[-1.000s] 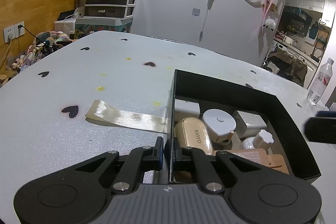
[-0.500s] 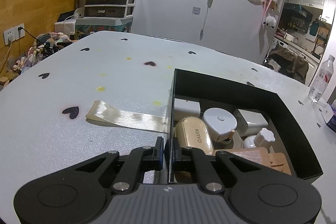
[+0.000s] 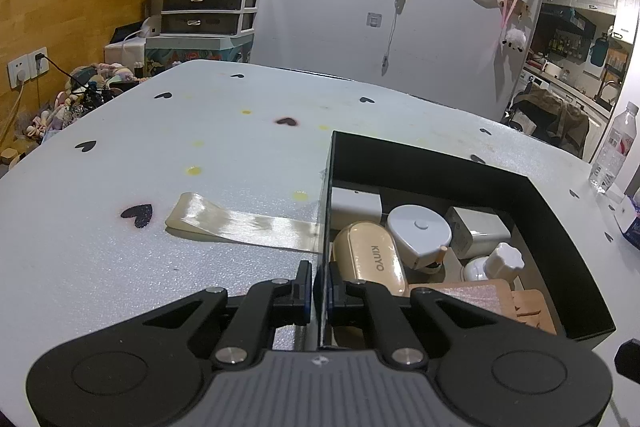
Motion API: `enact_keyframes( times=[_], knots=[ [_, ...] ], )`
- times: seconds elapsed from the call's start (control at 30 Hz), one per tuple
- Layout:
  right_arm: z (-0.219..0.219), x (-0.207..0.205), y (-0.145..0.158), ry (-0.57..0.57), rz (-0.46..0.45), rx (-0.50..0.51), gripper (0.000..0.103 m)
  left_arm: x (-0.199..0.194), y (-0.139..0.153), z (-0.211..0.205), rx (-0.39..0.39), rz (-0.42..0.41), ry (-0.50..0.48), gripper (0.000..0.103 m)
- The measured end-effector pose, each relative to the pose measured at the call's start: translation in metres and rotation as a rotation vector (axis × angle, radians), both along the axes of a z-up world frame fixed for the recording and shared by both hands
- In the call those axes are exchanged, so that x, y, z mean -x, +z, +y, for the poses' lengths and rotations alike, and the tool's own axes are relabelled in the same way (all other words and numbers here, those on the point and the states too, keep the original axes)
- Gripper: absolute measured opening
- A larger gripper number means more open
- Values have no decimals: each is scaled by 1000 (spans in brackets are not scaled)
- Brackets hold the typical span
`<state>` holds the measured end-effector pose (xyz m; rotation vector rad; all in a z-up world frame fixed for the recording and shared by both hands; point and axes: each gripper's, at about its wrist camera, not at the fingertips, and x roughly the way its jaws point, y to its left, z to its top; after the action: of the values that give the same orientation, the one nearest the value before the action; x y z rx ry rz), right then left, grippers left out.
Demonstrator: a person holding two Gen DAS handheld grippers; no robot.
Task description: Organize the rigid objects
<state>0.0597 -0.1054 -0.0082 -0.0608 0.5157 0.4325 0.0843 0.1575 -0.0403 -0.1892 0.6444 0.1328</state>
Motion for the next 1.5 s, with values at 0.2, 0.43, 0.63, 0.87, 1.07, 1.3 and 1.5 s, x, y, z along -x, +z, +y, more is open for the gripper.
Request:
enact_keyframes(
  times=[0.2,0.43,0.63,0.87,1.07,1.3,1.5],
  knots=[
    [-4,6,4,-6,-37,-9,103,4,6,3,2,-13,8,12],
    [-9,10,10,-24,-69,-20,103,33,46,-3,-67,-143,35,54],
    [-19,14,17,-52,-101,-32,103,66,74,-15,-111,-263,41,83],
    [-41,21,24,-104,-155,-56,103,93,84,-38,-120,-326,36,98],
    [-53,28,22,-136,-183,-37,103,102,76,-55,-143,-311,29,103],
    [-57,36,18,-142,-185,-21,103,117,62,-73,-188,-298,-3,103],
    [-56,38,17,-141,-177,-25,103,128,54,-84,-181,-323,-7,103]
  ],
)
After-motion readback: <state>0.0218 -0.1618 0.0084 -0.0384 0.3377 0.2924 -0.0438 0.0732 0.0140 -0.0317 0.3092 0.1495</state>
